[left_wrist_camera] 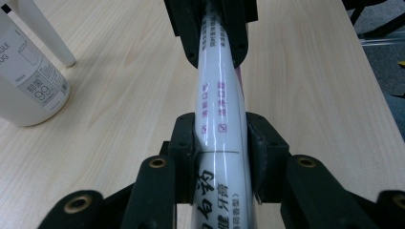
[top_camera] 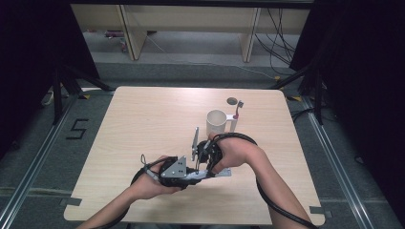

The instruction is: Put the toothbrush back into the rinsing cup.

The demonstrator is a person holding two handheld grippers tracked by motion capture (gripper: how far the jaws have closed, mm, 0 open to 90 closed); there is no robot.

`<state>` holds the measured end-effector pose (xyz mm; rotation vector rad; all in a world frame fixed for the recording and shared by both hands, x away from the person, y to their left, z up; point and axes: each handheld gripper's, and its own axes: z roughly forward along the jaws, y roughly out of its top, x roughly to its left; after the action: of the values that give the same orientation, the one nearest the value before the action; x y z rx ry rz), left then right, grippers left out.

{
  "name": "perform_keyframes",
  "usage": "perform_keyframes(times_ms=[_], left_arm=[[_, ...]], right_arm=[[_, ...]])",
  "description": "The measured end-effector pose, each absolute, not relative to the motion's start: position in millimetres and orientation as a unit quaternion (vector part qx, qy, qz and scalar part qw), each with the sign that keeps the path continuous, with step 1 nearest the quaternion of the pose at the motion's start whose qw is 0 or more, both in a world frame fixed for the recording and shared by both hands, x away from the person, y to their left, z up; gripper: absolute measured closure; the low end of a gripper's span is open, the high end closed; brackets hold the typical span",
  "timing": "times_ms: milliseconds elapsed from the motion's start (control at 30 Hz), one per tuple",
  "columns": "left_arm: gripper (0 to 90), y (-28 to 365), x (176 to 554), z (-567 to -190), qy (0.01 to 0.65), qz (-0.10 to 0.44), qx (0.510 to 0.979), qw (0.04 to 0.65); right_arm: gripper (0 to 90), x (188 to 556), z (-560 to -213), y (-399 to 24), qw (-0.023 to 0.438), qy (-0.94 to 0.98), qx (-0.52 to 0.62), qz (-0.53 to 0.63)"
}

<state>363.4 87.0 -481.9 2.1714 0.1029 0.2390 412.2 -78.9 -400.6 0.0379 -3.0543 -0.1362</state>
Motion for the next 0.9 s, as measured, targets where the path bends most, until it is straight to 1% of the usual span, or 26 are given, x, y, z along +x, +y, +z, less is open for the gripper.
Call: perform_keyframes(times_ms=[33, 100, 200, 233, 267, 300, 333, 433, 467, 533, 567, 600, 633, 700, 733, 767, 833, 867, 900], left_arm=[[67.9, 87.9, 364.4, -480.8, 0.035, 0.105, 0.886, 0.449], [69.2, 86.9, 362.8, -481.2, 0.04, 0.094, 0.882, 0.459], [71.0, 88.5, 362.6, -478.9, 0.042, 0.105, 0.884, 0.453], [71.6, 88.0, 361.5, -479.0, 0.047, 0.095, 0.881, 0.461], [72.1, 88.9, 361.6, -478.4, 0.046, 0.105, 0.88, 0.461], [72.6, 90.3, 362.9, -477.1, 0.039, 0.115, 0.881, 0.458], [73.2, 90.8, 362.7, -477.2, 0.041, 0.114, 0.877, 0.464], [74.3, 93.0, 362.9, -477.5, 0.047, 0.118, 0.87, 0.476], [74.5, 93.5, 362.9, -477.3, 0.049, 0.114, 0.87, 0.477], [74.8, 93.3, 361.9, -478.5, 0.054, 0.113, 0.867, 0.482], [75.0, 93.5, 361.9, -479.3, 0.056, 0.113, 0.866, 0.484], [75.1, 93.6, 362.0, -480.2, 0.059, 0.113, 0.864, 0.488], [75.2, 94.6, 362.5, -480.3, 0.062, 0.114, 0.863, 0.487], [75.3, 96.6, 362.9, -481.7, 0.076, 0.114, 0.854, 0.502], [75.4, 98.4, 363.1, -481.9, 0.08, 0.115, 0.849, 0.51], [75.4, 100.4, 363.4, -481.9, 0.085, 0.123, 0.844, 0.516], [75.4, 104.8, 363.1, -480.7, 0.095, 0.131, 0.834, 0.527], [75.4, 107.2, 362.8, -480.4, 0.105, 0.137, 0.826, 0.536], [75.4, 110.3, 363.1, -479.7, 0.114, 0.14, 0.821, 0.542]], right_arm=[[78.2, 410.9, -400.0, -78.5, 0.047, -0.998, 0.006, -0.044], [77.5, 410.5, -399.8, -78.4, 0.048, -0.998, 0.011, -0.045], [75.9, 410.3, -398.4, -77.9, 0.037, -0.998, 0.022, -0.047], [75.2, 409.9, -397.0, -77.8, 0.039, -0.998, 0.021, -0.046], [74.5, 407.6, -394.8, -77.8, 0.037, -0.998, 0.007, -0.044], [73.6, 408.6, -394.8, -78.4, 0.032, -0.998, 0.021, -0.05], [72.3, 406.1, -392.4, -78.6, 0.033, -0.998, 0.006, -0.05], [68.9, 406.3, -389.3, -82.7, 0.019, -0.997, 0.005, -0.074], [67.6, 405.6, -387.9, -83.9, 0.025, -0.996, -0.003, -0.086], [66.2, 404.2, -384.0, -87.4, 0.023, -0.995, -0.019, -0.095], [65.3, 407.3, -384.2, -89.2, 0.016, -0.995, -0.001, -0.103], [62.7, 405.3, -382.0, -91.0, 0.01, -0.994, -0.02, -0.105], [59.7, 407.0, -380.5, -93.3, 0.003, -0.992, -0.012, -0.122], [56.5, 406.1, -372.2, -100.7, -0.013, -0.988, -0.027, -0.152], [53.0, 404.8, -366.7, -105.3, -0.026, -0.983, -0.043, -0.177], [48.7, 403.3, -362.3, -109.4, -0.026, -0.975, -0.061, -0.213], [47.7, 405.6, -352.4, -121.5, -0.068, -0.954, -0.057, -0.287], [46.4, 403.7, -346.7, -129.5, -0.101, -0.94, -0.075, -0.318], [45.8, 401.2, -343.0, -138.0, -0.125, -0.923, -0.105, -0.348]])
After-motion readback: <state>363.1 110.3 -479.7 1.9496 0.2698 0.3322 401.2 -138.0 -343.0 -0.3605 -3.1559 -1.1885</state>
